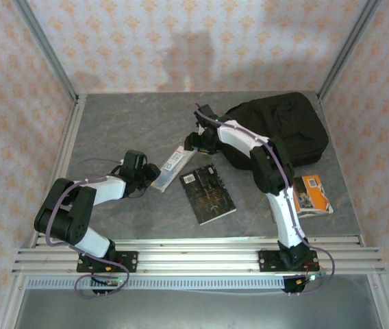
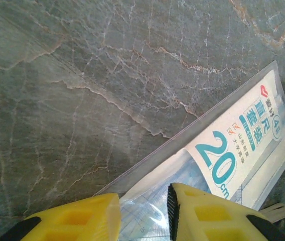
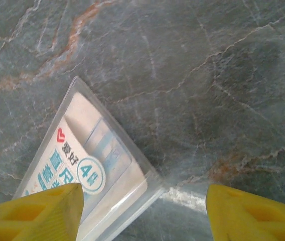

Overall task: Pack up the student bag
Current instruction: Pick up the loose stationery at the center of the table.

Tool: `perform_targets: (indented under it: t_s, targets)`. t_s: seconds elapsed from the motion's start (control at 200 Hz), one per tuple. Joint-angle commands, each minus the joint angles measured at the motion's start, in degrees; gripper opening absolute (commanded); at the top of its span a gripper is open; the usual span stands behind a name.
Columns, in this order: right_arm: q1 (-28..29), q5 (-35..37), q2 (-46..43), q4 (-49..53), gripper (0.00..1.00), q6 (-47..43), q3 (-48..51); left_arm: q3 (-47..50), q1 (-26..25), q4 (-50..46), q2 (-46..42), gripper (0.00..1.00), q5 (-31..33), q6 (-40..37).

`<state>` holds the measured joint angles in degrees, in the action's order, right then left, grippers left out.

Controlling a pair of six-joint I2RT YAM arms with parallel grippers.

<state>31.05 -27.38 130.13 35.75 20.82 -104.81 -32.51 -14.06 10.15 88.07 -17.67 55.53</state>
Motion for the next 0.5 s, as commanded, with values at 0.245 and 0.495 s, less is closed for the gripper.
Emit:
perform_targets:
  t_s: [0.245,0.495]
  targets:
    - [-1.8,-16.9,4.2,-17.4,0.47,14.5,3.7,1.1,0.5,0.7,5.4,0.32,0.5,-0.3]
    - [-1.9,-21.6,3.7,-25.3,0.10,20.4,7.6,0.8,0.5,-0.2,4.1,0.31,-0.2,-0.4]
